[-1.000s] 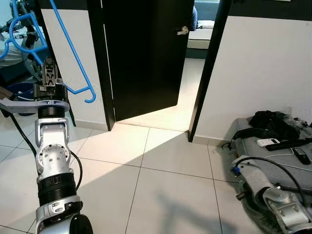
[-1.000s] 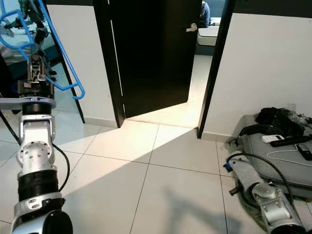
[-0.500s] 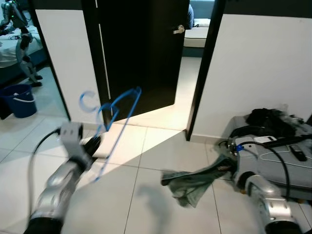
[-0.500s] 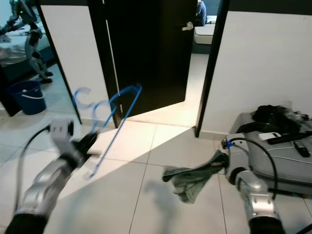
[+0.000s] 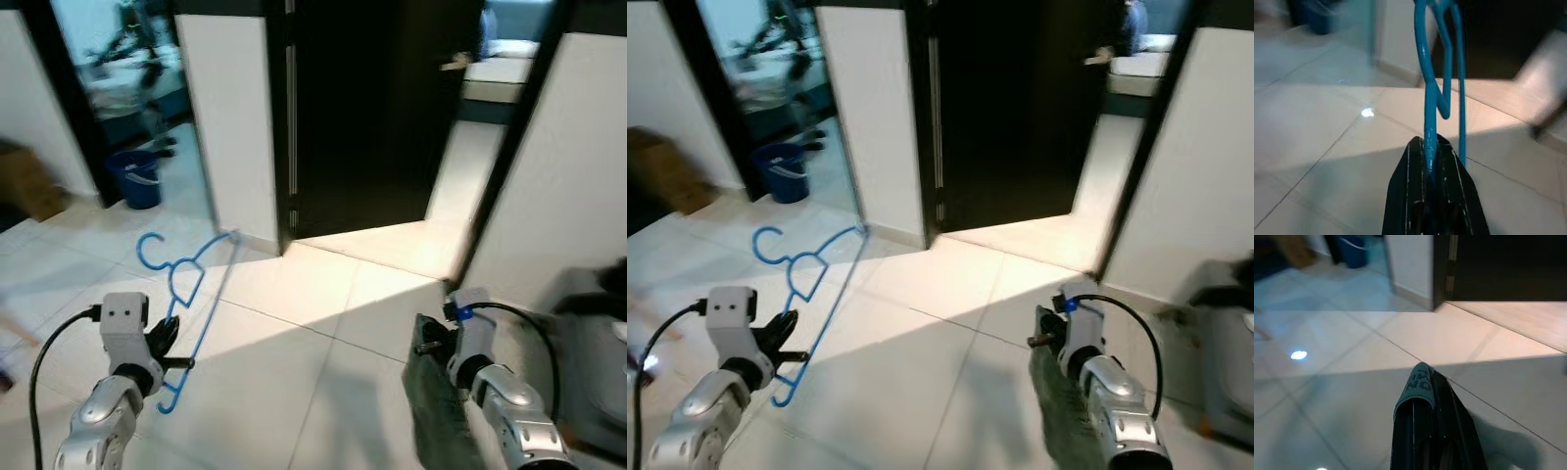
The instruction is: Hang hanger
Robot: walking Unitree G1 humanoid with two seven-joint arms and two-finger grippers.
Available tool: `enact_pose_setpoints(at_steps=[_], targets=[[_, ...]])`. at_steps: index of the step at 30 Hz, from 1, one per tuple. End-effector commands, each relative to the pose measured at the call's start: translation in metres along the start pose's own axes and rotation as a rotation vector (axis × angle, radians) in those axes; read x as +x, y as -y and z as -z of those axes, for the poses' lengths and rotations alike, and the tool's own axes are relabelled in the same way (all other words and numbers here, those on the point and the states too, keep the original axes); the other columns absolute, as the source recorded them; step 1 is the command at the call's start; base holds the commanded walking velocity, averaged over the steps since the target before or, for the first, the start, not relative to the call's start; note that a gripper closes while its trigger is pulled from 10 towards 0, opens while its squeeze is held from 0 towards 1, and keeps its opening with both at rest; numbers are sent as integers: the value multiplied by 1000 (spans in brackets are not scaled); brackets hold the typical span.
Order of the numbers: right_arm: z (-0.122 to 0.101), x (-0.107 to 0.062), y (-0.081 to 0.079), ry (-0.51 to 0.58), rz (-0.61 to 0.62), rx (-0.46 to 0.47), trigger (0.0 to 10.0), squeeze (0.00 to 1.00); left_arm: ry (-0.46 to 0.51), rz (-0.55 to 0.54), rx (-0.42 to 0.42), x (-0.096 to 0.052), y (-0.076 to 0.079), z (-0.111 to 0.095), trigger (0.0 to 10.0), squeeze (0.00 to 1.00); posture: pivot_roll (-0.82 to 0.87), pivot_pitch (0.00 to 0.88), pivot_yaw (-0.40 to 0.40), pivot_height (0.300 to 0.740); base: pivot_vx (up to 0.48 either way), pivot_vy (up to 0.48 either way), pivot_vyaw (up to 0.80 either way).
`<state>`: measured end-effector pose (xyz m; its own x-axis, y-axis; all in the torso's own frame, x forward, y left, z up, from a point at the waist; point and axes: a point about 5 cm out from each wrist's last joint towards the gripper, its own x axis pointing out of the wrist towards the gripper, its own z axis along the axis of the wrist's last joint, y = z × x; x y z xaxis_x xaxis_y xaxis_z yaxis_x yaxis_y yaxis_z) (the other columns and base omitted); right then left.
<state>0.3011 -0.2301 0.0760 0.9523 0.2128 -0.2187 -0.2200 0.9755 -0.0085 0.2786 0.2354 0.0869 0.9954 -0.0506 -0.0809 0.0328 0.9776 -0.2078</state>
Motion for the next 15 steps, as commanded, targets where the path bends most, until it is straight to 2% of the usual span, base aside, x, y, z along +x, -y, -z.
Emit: enact_pose_setpoints(at_steps=[1, 4, 7, 15], targets=[[-1, 0, 0, 21, -5, 16, 10000, 0, 13, -11, -8, 2, -4, -4, 10000, 0, 35, 0, -15, 740, 311, 0, 769], [-3, 1, -3, 31, -27, -4, 10000, 0, 0, -7, 54, 1, 0, -6, 10000, 0, 41, 0, -20, 740, 427, 0, 769], [-4, 0, -2, 37, -35, -10, 10000, 0, -7, -5, 76, 1, 1, -7, 10000, 0, 51, 0, -30, 740, 480, 0, 769], [-5, -3, 2, 49, -44, -1, 10000, 0, 3, 5, 74, 4, -1, -11, 10000, 0, 47, 0, -37, 740, 480, 0, 766]])
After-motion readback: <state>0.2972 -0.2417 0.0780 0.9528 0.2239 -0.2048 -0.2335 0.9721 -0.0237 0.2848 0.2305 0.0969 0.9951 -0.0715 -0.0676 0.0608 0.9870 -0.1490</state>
